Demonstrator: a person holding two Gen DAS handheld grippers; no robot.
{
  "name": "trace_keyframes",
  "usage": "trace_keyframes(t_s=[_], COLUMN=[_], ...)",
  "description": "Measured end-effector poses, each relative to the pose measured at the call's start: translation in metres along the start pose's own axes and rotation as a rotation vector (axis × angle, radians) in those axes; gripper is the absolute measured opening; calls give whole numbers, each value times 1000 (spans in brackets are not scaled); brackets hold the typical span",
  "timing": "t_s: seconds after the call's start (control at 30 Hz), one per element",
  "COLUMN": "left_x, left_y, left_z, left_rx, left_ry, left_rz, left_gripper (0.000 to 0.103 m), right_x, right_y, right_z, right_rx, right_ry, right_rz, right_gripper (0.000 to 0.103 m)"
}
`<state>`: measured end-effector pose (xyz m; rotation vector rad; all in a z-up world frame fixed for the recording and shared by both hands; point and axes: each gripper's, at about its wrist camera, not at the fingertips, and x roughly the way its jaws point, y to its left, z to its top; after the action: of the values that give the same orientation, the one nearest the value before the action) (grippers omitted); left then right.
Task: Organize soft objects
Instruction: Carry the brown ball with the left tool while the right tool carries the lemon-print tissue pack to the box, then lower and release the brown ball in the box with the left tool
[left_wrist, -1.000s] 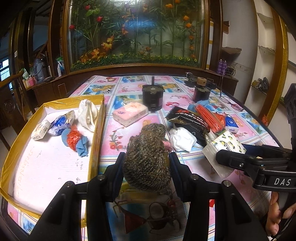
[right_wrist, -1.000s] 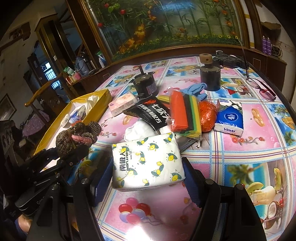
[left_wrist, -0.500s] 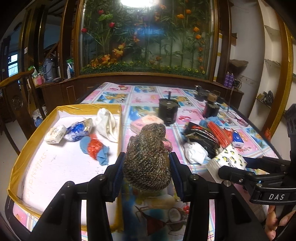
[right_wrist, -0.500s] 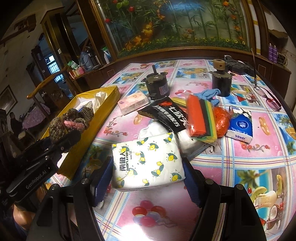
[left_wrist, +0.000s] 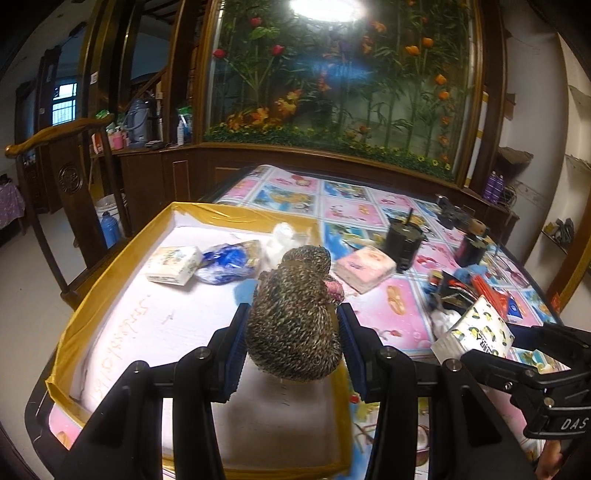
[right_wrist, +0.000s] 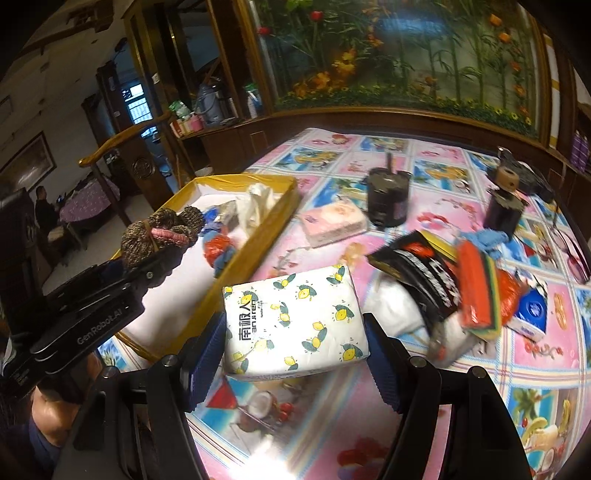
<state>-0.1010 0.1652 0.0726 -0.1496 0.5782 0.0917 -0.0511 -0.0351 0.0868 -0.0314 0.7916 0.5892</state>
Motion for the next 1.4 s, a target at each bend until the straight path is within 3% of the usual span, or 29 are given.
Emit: trace_keyframes(t_s=[0.47,0.87,1.4], left_x=[16,22,24], left_y=[71,81,85], left_z=[4,-3,-3], left_rx=[-108,-102,-93], left_ry=[35,63,73], left_rz=[145,183,226], left_gripper=[46,46,46], right_x=[47,97,136], right_y=[63,80,96], right_z=[51,80,90], right_rx=[-85,-55,-78], right_ry=[15,66,109], right_rz=[60,70,60], right_gripper=[77,77,77])
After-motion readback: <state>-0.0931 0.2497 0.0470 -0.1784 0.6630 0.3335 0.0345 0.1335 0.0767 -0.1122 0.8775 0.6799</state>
